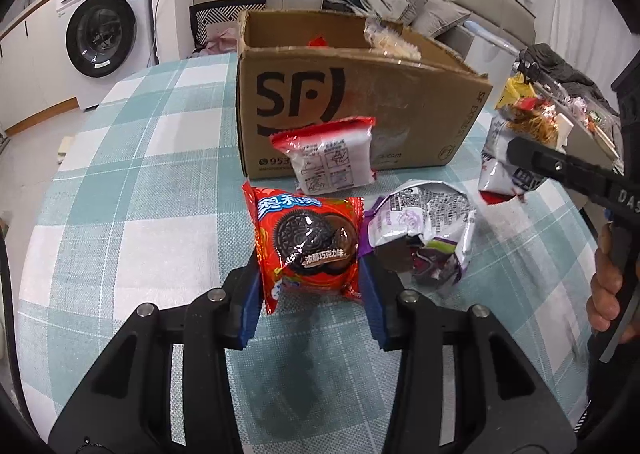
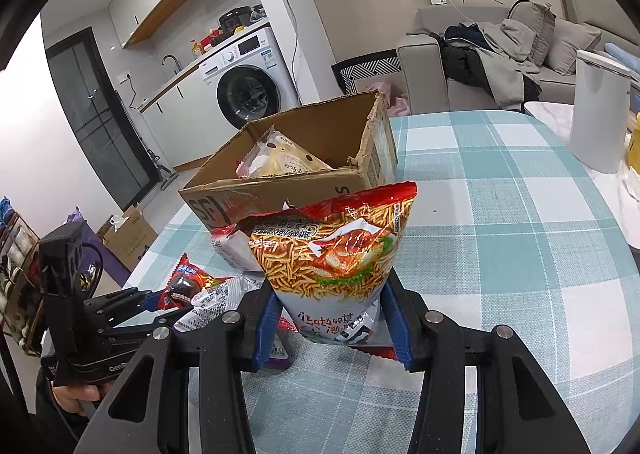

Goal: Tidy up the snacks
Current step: 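Grasp the noodle-snack bag with the right gripper while the left gripper grasps the red cookie pack, then carry the red cookie pack with the left gripper while the right gripper carries the noodle bag over the box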

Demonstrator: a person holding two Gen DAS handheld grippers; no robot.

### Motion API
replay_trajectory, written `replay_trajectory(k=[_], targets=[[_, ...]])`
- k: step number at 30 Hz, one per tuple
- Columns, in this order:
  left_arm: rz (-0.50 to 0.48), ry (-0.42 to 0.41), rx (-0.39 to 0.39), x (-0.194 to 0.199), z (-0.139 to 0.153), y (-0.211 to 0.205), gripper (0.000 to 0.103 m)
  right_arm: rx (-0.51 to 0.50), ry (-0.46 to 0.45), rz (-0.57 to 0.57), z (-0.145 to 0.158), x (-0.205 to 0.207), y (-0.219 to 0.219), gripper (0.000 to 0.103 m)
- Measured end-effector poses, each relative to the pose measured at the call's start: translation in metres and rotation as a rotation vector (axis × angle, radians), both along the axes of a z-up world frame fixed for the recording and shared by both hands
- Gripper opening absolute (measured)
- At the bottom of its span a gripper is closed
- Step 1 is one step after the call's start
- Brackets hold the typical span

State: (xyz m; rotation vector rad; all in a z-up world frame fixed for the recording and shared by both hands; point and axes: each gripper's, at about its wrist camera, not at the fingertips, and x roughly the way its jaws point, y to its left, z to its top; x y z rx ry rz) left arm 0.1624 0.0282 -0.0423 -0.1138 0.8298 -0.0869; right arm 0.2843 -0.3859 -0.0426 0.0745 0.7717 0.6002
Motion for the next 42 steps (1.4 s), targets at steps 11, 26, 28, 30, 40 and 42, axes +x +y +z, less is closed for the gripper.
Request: replay_trajectory(k=[11, 26, 28, 30, 40, 42], targets=[[-0.003, -0.055, 0.001, -0.014, 0.029, -0.006, 0.039, 0.008, -0.007, 0.002, 0.004, -0.003, -0.001, 0.047], [0.004, -0.117, 0.006, -0.028, 0.065, -0.010, 0.039, 0.037, -0.029, 0.012, 0.015, -0.008, -0.003, 0.047], [0.007, -0.125, 0.007, -0.028, 0.069, -0.010, 0.039, 0.039, -0.031, 0.019, 0.016, -0.010, -0.001, 0.047], [0.011, -0.133, 0.006, -0.028, 0.075, -0.009, 0.039, 0.042, -0.036, 0.028, 0.018, -0.012, 0.001, 0.047], [0.014, -0.185, 0.010, -0.024, 0.104, -0.010, 0.039, 0.049, -0.084, 0.056, 0.039, -0.015, 0.009, 0.047], [0.010, -0.193, 0.014, -0.022, 0.109, -0.012, 0.039, 0.048, -0.094, 0.057, 0.045, -0.015, 0.011, 0.047]])
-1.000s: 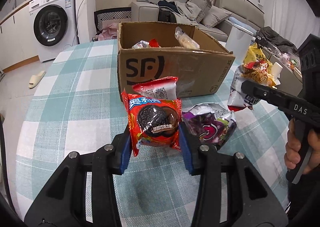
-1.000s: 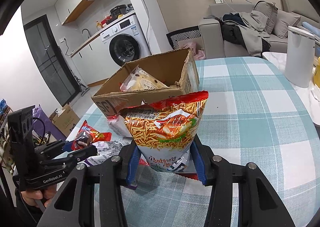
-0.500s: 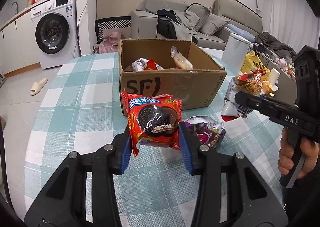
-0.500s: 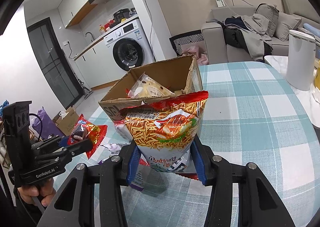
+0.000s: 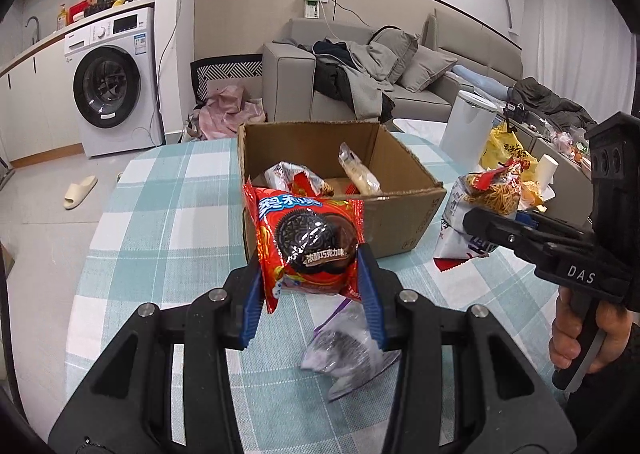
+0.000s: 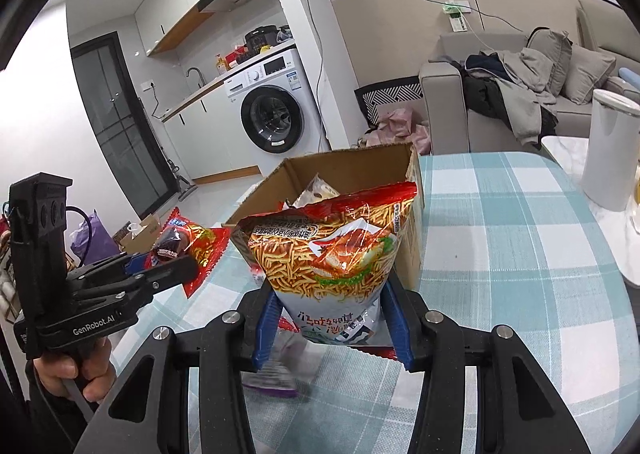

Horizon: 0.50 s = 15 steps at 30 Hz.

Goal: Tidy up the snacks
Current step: 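Carry the red cookie pack with the left gripper while the right gripper carries the noodle bag over the box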

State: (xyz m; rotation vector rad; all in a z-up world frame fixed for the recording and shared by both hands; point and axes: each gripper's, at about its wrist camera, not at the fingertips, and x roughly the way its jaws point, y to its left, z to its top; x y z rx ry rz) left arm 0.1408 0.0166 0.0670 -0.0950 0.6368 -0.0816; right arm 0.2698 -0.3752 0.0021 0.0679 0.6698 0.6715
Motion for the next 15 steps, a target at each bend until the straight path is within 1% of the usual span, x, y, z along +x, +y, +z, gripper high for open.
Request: replay_trajectory(k=[10, 15], targets=[[-0.003, -0.037, -0.003, 0.016, 0.024, 0.000, 0.039, 0.004, -0.026, -0.006, 0.020, 0.006, 0.009, 0.047], [0.004, -0.043, -0.011, 0.027, 0.030, 0.004, 0.039, 0.003, -0.035, -0.008, 0.030, 0.009, 0.014, 0.047]])
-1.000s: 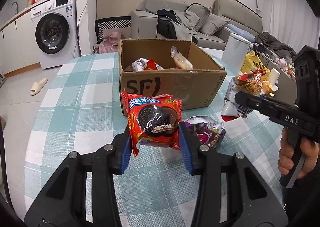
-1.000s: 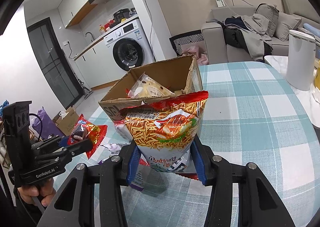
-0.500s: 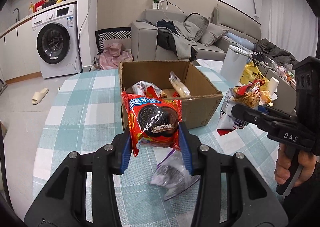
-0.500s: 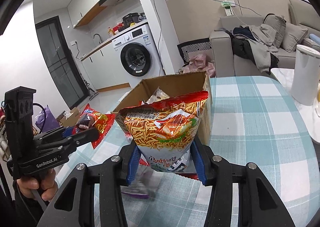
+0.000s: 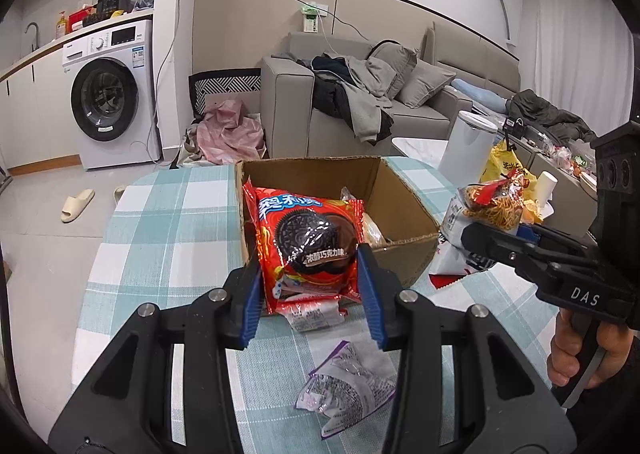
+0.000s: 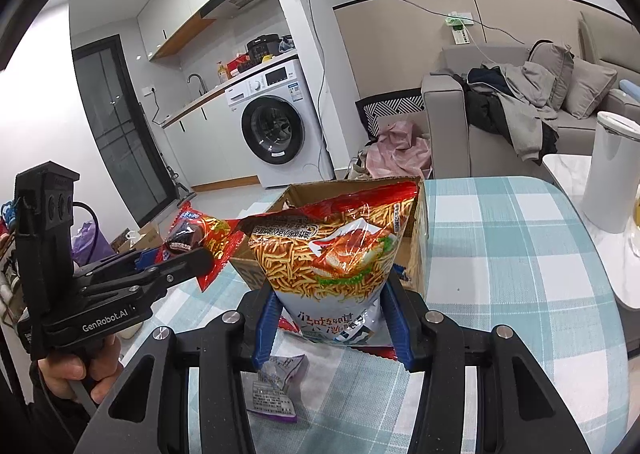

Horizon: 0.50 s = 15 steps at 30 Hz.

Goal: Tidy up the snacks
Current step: 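Carry the red cookie pack with the left gripper while the right gripper carries the noodle bag over the box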

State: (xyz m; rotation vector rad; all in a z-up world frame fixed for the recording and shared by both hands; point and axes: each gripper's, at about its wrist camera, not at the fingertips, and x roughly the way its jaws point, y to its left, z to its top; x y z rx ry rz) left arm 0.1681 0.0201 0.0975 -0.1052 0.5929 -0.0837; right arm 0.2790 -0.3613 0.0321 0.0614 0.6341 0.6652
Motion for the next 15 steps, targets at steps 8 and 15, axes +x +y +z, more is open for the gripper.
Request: replay_trajectory(k=[8, 15], targets=[[0.015, -0.004, -0.006, 0.017, 0.005, 0.008, 0.039, 0.002, -0.014, -0.011, 0.015, 0.010, 0.009, 0.047], [0.029, -0.001, -0.016, 0.034, 0.007, 0.015, 0.039, -0.011, -0.012, -0.011, 0.020, 0.025, 0.021, 0.047]])
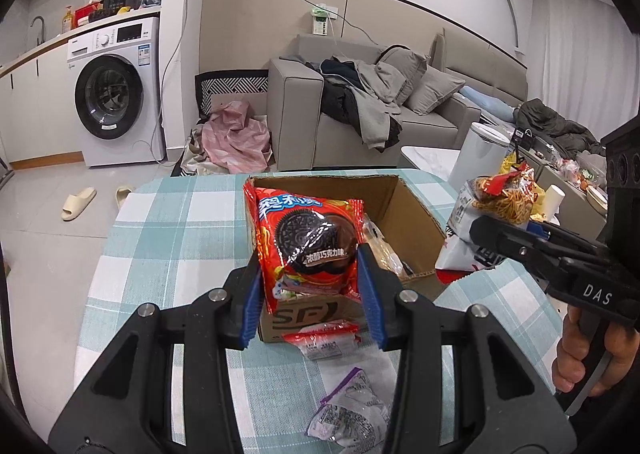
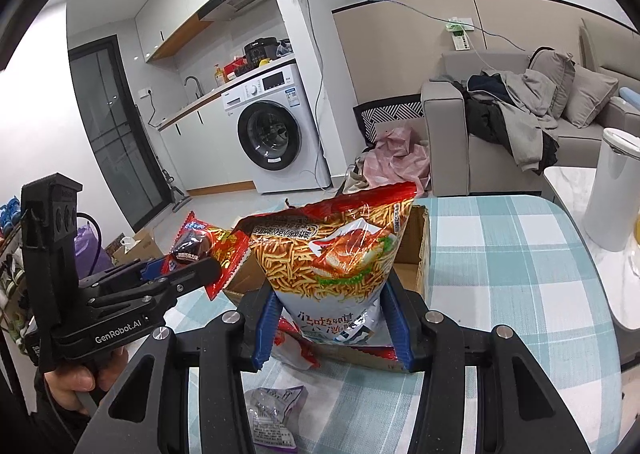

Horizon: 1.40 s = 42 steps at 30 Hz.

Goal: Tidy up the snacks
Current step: 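Carry the red cookie pack with the left gripper while the right gripper carries the noodle bag over the box, then open the left gripper over the box while the right gripper releases the noodle bag into it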

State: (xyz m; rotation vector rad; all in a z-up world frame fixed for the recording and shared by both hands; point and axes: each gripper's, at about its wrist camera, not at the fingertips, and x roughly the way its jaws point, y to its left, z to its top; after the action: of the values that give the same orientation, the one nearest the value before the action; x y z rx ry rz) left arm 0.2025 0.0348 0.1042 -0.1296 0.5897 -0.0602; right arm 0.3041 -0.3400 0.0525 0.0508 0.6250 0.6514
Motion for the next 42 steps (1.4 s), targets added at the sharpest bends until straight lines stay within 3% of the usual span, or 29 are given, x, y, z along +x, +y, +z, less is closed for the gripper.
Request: replay_trajectory(k=[20, 42], targets=[[0.024, 0.042, -0.001, 0.064, -0.034, 0.004, 0.039, -0.089, 0.039, -0.051, -0.026, 0.047, 0.018, 0.047], [0.020, 0.078, 0.020, 0.103, -0.066, 0.008, 0.039, -0.101, 0.060, -0.075, -0.035, 0.076, 0.028, 0.047]])
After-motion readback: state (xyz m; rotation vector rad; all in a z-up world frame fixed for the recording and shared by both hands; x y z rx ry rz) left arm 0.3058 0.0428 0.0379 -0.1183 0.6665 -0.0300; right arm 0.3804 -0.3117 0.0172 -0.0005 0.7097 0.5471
